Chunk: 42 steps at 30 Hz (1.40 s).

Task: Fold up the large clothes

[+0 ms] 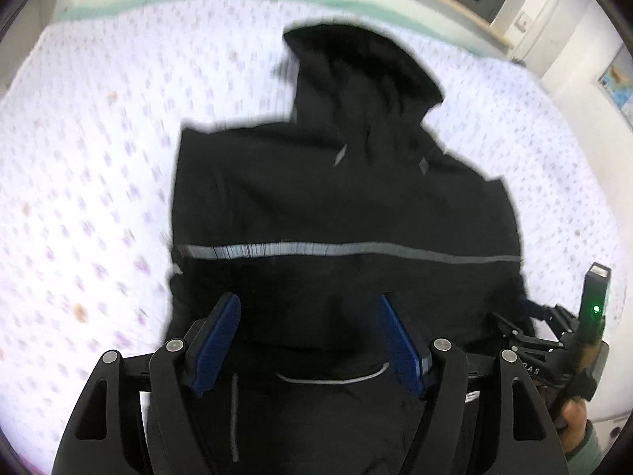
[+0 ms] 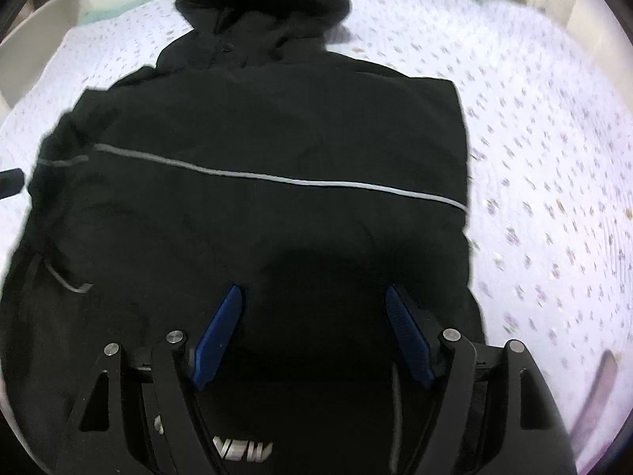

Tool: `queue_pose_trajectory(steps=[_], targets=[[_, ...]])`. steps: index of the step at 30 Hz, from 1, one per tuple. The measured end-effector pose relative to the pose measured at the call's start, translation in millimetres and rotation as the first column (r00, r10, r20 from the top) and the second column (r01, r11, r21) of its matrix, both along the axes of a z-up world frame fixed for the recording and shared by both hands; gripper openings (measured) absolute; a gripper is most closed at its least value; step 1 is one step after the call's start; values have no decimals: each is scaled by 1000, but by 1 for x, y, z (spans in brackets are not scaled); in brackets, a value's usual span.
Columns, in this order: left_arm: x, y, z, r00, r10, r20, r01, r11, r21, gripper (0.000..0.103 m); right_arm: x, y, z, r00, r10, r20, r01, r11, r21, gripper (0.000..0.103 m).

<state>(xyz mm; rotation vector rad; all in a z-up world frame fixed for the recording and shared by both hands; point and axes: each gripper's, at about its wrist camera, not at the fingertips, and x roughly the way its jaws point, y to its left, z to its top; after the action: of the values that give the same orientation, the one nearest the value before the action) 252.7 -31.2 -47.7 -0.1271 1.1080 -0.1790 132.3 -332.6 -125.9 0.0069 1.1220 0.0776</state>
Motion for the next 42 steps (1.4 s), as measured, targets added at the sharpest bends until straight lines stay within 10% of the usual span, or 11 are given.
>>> queue_pose_trajectory(steps=[12,31,33,34,35,39,42], targets=[[92,21,118,980,29,197,-13,997,-81,73,120,-7,161,983,-56,176,24,984,178,77],[349,-20,-51,999,47,10,-48,993,106,73,340,-27,22,990,-133,-56,142,960,241,65],[363,-16,-61,997,80,4,-80,990,112,58,355,-22,3,990,-98,-102,122,957,262,38],[368,-10,-61,995,98,17,-99,989,114,44,358,-22,2,989,-107,-104,129,966,226,6],[370,2,-56,992,123,19,-125,988,88,30,355,-35,11,985,-159,-64,169,959,229,6],[350,61,-31,988,156,-2,-149,939,-310,41,321,-86,56,972,-226,57,175,869,462,6],[340,49,-48,992,129,-18,-130,975,-182,42,309,-74,51,979,-187,85,141,912,385,6]])
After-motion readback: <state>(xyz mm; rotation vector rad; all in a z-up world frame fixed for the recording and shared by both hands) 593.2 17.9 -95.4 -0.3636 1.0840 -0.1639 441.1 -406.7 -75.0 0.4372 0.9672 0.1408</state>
